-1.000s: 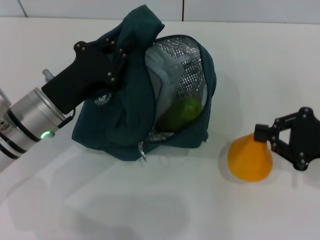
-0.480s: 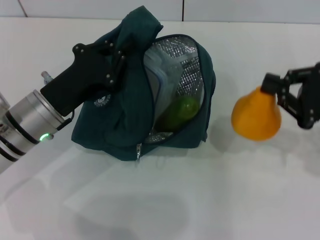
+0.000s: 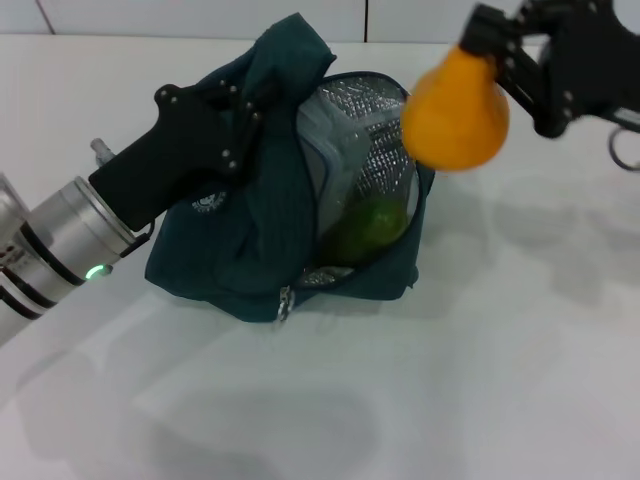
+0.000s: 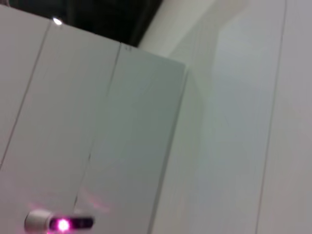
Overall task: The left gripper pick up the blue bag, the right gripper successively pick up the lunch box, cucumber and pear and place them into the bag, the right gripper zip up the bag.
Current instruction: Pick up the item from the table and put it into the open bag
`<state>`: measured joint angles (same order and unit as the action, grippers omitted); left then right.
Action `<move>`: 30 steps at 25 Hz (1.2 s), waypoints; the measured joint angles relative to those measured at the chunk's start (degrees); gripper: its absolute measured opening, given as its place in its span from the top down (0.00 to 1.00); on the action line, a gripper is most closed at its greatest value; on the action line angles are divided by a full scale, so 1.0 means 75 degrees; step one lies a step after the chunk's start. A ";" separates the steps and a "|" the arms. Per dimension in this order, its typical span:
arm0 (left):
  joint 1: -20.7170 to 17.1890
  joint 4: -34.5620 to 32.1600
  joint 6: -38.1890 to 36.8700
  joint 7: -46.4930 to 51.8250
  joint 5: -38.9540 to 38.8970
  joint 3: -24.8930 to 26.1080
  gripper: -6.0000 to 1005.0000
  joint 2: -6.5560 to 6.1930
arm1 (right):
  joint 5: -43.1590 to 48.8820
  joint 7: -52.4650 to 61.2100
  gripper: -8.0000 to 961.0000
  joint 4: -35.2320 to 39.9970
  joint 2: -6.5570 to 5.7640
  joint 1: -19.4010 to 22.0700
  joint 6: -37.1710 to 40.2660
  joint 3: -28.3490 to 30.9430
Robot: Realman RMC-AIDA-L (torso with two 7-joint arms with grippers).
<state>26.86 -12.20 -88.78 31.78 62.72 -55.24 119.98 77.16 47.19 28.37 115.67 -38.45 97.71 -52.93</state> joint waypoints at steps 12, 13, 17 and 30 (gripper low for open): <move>0.0029 -0.0005 -0.0194 0.0019 -0.0040 -0.0053 0.92 -0.0003 | -0.0022 0.0250 0.95 -0.0221 0.0044 -0.0846 -0.1206 -0.1509; 0.0042 -0.0006 -0.0194 0.0020 -0.0042 -0.0053 0.92 -0.0003 | -0.0030 0.0244 0.95 -0.0220 0.0053 -0.0850 -0.1296 -0.1624; 0.0136 -0.0012 -0.0161 0.0025 -0.0041 -0.0053 0.92 -0.0002 | -0.0536 0.0197 0.95 -0.0226 0.0072 -0.0865 -0.1672 -0.2623; 0.0256 0.0059 -0.0113 0.0122 -0.0062 -0.0019 0.92 -0.0001 | -0.1473 0.0175 0.95 -0.0204 0.0068 -0.0844 -0.2146 -0.3815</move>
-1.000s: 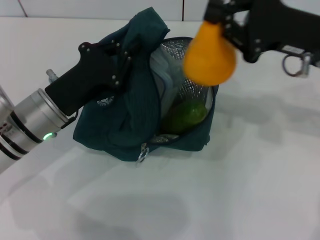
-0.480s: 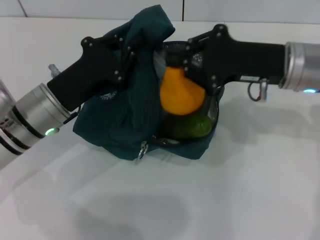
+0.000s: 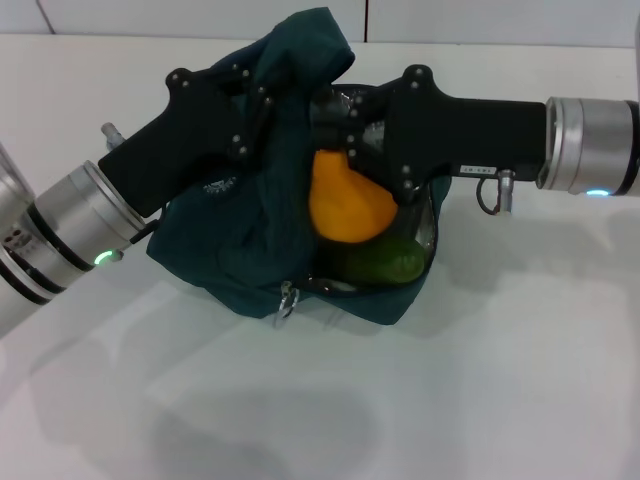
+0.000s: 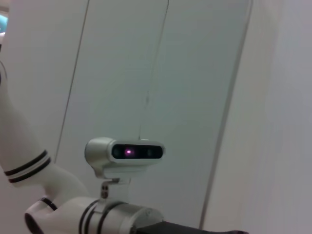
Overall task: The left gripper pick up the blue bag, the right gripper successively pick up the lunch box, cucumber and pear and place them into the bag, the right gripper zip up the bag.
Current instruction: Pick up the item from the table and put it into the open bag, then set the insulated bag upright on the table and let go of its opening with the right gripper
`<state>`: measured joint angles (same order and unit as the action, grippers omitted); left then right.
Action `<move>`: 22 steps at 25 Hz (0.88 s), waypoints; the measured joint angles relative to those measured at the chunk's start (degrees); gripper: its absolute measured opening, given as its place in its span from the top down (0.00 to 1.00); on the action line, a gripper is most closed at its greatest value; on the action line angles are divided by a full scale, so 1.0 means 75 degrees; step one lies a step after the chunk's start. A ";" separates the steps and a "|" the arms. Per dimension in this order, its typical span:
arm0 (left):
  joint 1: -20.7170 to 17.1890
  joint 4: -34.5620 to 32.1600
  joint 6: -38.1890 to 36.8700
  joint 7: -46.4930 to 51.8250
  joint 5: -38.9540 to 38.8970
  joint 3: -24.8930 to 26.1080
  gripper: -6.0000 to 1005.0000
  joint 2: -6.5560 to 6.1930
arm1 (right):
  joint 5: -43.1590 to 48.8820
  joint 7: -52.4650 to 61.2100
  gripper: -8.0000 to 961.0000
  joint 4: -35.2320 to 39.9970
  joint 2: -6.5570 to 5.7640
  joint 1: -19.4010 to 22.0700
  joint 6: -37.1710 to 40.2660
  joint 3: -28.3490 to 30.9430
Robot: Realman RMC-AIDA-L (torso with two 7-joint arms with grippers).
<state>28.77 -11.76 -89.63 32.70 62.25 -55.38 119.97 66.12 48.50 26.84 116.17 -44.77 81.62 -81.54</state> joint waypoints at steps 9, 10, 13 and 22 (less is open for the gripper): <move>-0.0025 0.0019 0.0010 0.0000 -0.0004 0.0024 0.91 0.0005 | -0.0128 -0.0005 0.79 0.0019 0.0000 0.0105 -0.0113 -0.0135; -0.0026 0.0020 0.0010 0.0000 -0.0005 0.0025 0.91 0.0006 | -0.0138 -0.0007 0.75 0.0069 0.0000 0.0147 -0.0108 -0.0121; -0.0044 0.0021 0.0011 0.0000 -0.0026 0.0025 0.91 0.0008 | -0.0379 0.0016 0.61 0.0395 -0.0022 0.0424 -0.0050 -0.0066; -0.0156 -0.0005 0.0139 0.0000 -0.0105 0.0160 0.91 -0.0021 | 0.0133 0.1622 0.58 0.2620 -0.0774 0.2009 0.0066 0.0173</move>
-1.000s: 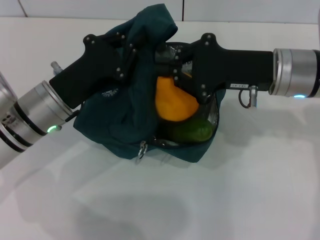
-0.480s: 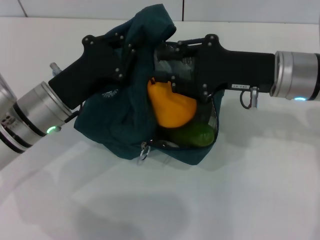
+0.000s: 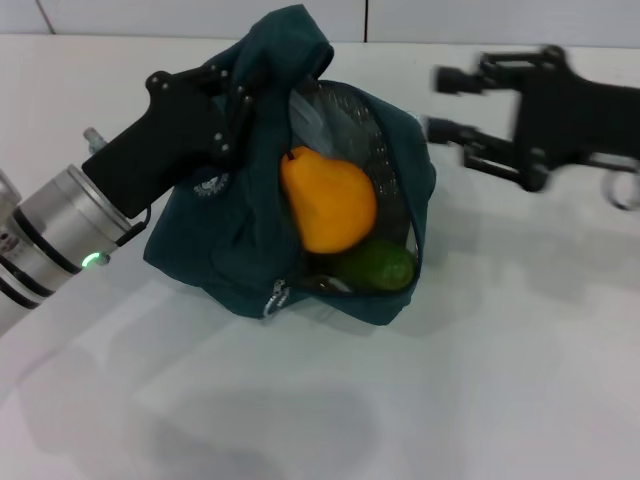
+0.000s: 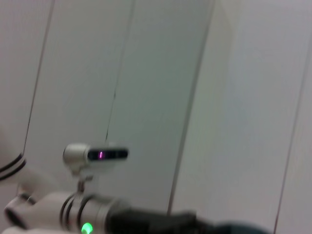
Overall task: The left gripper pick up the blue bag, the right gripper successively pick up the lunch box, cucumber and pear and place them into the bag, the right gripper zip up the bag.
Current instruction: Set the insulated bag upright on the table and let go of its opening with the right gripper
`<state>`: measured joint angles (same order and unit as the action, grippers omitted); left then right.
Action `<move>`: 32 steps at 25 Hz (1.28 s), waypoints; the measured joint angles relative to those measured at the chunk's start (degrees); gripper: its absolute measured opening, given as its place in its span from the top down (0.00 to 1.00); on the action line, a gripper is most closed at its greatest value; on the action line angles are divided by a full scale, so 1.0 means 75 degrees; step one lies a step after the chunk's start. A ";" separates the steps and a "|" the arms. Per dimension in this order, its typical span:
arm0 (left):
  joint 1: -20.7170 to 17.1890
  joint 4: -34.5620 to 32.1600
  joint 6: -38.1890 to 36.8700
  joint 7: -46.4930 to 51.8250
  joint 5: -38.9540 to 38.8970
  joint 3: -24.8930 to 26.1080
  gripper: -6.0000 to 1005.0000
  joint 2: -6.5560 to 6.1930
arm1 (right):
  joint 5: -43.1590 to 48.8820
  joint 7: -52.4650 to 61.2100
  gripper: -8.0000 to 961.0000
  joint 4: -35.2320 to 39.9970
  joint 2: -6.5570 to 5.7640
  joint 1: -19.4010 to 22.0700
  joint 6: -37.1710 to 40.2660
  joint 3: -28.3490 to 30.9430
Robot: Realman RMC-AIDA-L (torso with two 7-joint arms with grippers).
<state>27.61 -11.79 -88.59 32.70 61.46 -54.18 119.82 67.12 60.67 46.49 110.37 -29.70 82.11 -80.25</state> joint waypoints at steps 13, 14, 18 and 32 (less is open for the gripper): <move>0.0076 -0.0056 -0.0003 -0.0032 -0.0030 -0.0051 0.91 0.0010 | 0.4065 0.1153 0.59 -0.0702 -0.0051 -0.0180 0.2125 0.1817; 0.0080 -0.0056 -0.0002 -0.0028 -0.0027 -0.0052 0.91 0.0007 | 0.4266 0.1188 0.59 -0.0690 0.0055 -0.0226 0.2057 0.1877; 0.0072 -0.0056 -0.0004 0.0003 -0.0028 -0.0053 0.91 -0.0004 | 0.4750 0.1260 0.59 -0.0628 0.0330 -0.0228 0.1496 0.1940; 0.0116 -0.0057 0.0001 0.0001 0.0057 -0.0063 0.91 -0.0016 | 0.5063 0.1255 0.59 -0.0684 0.0693 -0.0638 0.0064 0.0993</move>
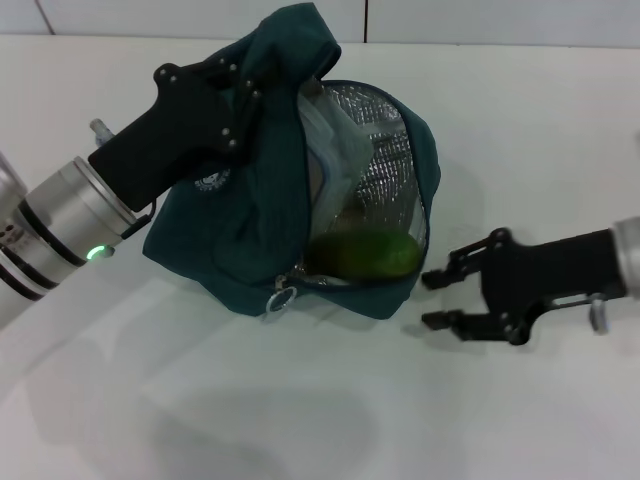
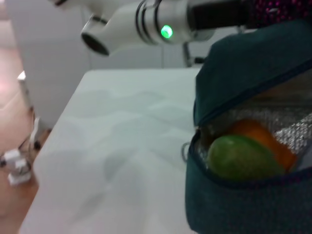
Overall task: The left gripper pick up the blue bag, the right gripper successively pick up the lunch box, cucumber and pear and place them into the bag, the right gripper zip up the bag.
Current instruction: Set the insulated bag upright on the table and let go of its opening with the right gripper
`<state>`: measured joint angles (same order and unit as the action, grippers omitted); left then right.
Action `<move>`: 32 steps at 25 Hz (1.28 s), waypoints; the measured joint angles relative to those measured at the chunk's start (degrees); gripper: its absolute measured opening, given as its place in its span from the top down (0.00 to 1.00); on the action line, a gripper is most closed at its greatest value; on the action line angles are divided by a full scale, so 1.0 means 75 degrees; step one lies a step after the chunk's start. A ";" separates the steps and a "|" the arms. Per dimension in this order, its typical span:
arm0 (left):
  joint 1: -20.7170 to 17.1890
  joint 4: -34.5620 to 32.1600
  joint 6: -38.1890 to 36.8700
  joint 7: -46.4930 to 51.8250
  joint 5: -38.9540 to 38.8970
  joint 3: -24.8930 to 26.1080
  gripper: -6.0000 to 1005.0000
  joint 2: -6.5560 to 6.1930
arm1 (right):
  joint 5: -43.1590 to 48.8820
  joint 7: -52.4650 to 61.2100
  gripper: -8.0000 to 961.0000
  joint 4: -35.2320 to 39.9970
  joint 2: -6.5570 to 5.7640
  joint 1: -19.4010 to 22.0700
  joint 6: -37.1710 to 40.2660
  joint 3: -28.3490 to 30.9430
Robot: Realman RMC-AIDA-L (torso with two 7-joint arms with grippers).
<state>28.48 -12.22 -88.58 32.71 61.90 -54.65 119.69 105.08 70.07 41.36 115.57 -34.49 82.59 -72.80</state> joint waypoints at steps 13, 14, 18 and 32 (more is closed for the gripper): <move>0.0087 0.0022 0.0066 -0.0004 -0.0028 -0.0002 0.91 0.0023 | -0.0497 0.0094 0.59 0.0175 0.0056 -0.0290 -0.1121 -0.1564; 0.0088 0.0040 0.0067 -0.0005 -0.0030 -0.0002 0.91 0.0024 | -0.0520 0.0093 0.59 0.0298 0.0038 -0.0219 -0.1113 -0.1562; 0.0090 0.0069 0.0077 -0.0006 -0.0037 -0.0002 0.91 0.0028 | -0.0596 -0.0092 0.61 0.0577 0.0029 0.0019 -0.1119 -0.1556; 0.0106 0.0072 0.0082 -0.0032 -0.0030 -0.0001 0.91 0.0037 | -0.1247 -0.0290 0.66 0.0397 0.0080 -0.0077 -0.1327 -0.2221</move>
<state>29.27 -11.68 -87.97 32.47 61.67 -54.66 119.97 95.73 67.90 44.34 116.17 -35.07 72.64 -89.45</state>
